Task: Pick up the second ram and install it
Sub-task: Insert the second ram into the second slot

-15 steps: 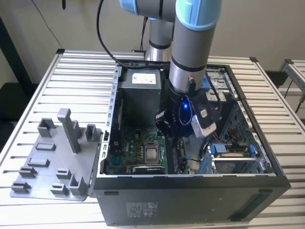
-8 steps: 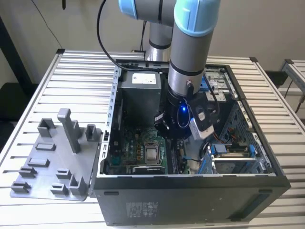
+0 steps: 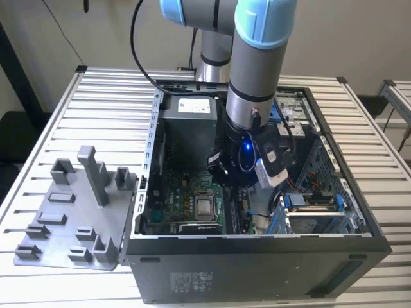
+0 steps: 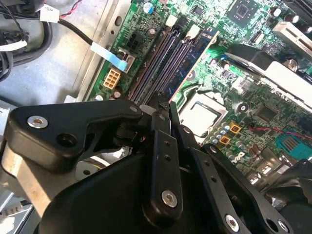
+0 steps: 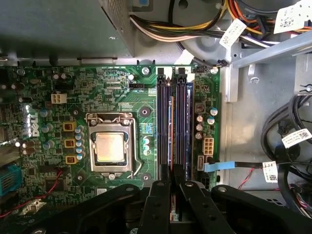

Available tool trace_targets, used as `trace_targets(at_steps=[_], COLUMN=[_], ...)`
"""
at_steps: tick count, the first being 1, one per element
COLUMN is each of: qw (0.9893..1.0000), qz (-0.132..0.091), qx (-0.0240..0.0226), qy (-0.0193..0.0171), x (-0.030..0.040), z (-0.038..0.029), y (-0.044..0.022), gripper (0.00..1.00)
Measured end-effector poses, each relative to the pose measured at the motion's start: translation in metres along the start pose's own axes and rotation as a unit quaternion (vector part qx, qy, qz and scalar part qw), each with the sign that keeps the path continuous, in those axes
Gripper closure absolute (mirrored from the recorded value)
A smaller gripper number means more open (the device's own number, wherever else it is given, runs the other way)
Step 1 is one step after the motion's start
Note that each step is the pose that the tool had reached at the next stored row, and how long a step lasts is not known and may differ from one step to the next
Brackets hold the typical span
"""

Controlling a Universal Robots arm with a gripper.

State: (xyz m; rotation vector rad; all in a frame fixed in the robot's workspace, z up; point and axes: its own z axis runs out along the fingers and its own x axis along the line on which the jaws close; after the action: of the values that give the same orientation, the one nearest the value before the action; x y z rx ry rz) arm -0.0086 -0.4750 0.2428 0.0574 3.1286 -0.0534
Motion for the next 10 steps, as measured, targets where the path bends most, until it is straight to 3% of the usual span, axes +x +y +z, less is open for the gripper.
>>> trace_targets(at_steps=[10], qw=[1.0000], qz=[0.000], qx=[0.0001], qy=[0.0006], x=[0.0013], z=[0.0116], y=[0.0050], gripper=[0.86])
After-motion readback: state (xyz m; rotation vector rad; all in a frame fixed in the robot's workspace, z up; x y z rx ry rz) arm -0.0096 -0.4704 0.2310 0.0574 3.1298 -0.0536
